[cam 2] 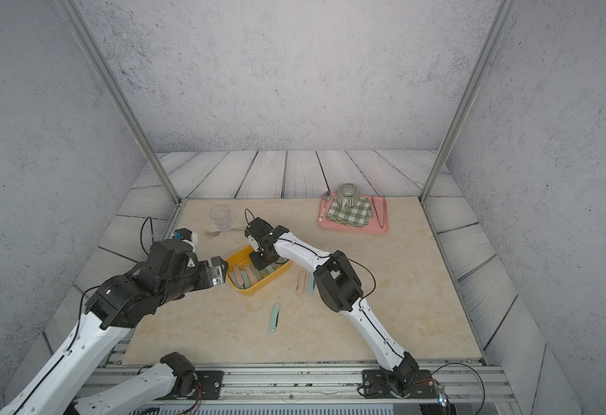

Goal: Take the fruit knife out of the storage box
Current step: Pick up the fruit knife from the storage box.

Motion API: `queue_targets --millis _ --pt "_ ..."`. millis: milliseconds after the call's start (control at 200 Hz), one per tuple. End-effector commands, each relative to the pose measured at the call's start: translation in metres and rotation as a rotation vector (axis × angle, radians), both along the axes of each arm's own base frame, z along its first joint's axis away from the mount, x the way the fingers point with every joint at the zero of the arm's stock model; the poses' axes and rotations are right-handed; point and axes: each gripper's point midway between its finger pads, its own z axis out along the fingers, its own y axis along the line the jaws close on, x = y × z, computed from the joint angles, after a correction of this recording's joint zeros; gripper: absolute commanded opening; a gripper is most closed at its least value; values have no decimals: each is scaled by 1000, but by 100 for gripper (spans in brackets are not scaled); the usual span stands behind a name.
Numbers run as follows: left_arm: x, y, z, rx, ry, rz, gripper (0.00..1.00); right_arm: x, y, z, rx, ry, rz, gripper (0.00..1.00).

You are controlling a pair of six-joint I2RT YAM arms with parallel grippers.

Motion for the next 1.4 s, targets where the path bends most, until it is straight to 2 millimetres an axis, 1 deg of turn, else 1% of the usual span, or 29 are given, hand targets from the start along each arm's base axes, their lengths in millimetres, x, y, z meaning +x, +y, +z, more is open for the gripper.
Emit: queue_targets --millis 0,110,275,410,580,666,796,886,1011,1066,1086,1151,1221,1256,1396 --pt "-3 4 -4 12 12 -4 99 0 -6 -25 -75 -6 -5 43" --pt "-3 3 -6 9 15 -4 99 0 -5 -33 -83 -11 2 43" --pt "-2 3 -8 2 19 -4 99 -7 5 -39 -77 -37 38 43" --pt "-3 1 -11 -2 28 -8 99 -8 8 -45 -78 -53 51 48" --pt "-3 1 -13 -9 33 -9 99 -3 17 -38 -61 -109 59 47" --pt "-3 1 -14 -8 32 -9 99 0 16 -39 -71 -118 53 47" --pt "-4 2 -14 -12 30 -2 99 0 11 -47 -94 -109 48 44" --pt "-4 2 -14 -17 29 -2 99 -2 7 -49 -111 -103 42 44" --pt "-5 1 -16 -25 29 -2 99 0 7 -42 -96 -103 21 44" --pt "-5 1 -16 -28 28 -2 99 -1 11 -36 -77 -101 19 40" --pt "-5 1 -16 -27 30 -3 99 -1 13 -33 -68 -100 17 37" --pt "-5 1 -16 -28 29 -4 99 -1 15 -25 -47 -96 13 35" --pt "-5 1 -16 -29 28 -3 99 -1 17 -17 -29 -98 10 24" --pt "-5 0 -16 -32 29 -3 99 -1 18 -13 -20 -100 7 22" --pt "-5 -1 -17 -36 27 -7 99 0 19 -2 -9 -106 6 23"
